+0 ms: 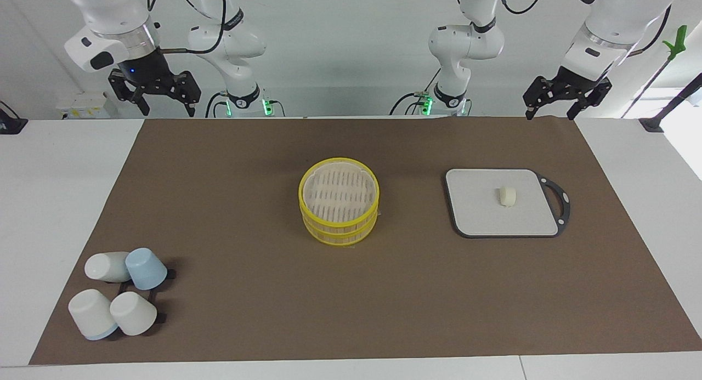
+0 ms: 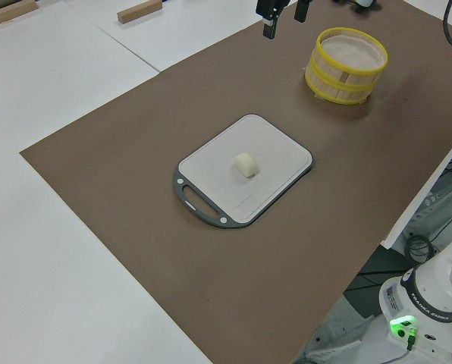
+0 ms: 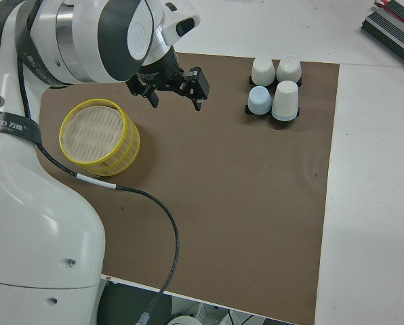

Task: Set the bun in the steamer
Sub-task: 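Reach the right gripper to the steamer lid while the left gripper approaches the bun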

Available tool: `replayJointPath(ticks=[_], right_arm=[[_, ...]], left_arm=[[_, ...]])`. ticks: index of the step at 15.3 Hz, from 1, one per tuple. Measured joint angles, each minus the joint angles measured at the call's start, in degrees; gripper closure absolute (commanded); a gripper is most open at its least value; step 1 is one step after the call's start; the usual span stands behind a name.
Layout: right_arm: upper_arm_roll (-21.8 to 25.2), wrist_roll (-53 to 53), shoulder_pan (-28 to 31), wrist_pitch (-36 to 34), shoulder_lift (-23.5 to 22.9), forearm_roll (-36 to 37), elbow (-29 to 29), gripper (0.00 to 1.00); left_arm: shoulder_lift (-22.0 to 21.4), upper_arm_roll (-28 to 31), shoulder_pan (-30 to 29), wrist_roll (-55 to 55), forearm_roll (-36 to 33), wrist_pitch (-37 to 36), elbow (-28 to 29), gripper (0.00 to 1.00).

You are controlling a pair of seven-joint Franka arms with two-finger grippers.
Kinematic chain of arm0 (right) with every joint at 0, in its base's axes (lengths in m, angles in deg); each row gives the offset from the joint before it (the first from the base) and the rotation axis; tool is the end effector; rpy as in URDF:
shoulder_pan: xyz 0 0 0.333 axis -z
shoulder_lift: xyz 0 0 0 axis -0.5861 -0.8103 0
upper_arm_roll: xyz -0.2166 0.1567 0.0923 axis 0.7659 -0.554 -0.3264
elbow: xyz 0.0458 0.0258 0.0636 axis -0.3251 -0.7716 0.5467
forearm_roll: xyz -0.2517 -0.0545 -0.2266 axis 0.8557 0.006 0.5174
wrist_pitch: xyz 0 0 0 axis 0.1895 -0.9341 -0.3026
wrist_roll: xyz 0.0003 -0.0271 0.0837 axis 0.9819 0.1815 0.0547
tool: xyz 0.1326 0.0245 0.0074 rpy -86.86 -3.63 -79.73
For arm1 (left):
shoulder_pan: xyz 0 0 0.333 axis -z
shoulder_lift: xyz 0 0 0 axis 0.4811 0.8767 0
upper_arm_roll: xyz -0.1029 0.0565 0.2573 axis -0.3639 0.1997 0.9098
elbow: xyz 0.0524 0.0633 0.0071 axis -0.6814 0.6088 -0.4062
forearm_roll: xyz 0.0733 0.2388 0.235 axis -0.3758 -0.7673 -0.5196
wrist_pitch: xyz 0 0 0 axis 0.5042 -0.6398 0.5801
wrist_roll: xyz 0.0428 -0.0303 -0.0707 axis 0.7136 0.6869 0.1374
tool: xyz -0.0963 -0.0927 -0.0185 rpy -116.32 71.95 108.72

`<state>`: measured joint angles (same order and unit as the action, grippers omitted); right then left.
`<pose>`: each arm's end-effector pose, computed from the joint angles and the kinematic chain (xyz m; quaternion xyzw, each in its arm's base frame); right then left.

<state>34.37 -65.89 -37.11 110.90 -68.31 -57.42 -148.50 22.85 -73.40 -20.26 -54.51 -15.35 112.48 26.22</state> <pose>0.4730 0.0107 0.5921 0.9992 -0.0087 -0.0288 0.0276 0.4798 -0.0286 0.5889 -0.9983 0.0529 0.0236 0.0076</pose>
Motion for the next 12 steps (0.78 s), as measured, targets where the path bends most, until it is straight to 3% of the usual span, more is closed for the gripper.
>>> replayJointPath(ticks=[9,12], right_arm=[[0.05,-0.06,-0.14,-0.05,0.01,-0.19,-0.01,0.0],[-0.09,3.81,-4.14,3.4,-0.46,-3.1,-0.18,0.0]], left_arm=[[0.0,0.07,-0.06,-0.01,-0.09,0.03,0.48,0.0],[-0.18,0.15,-0.08,-0.02,-0.12,0.15,1.29,0.0]])
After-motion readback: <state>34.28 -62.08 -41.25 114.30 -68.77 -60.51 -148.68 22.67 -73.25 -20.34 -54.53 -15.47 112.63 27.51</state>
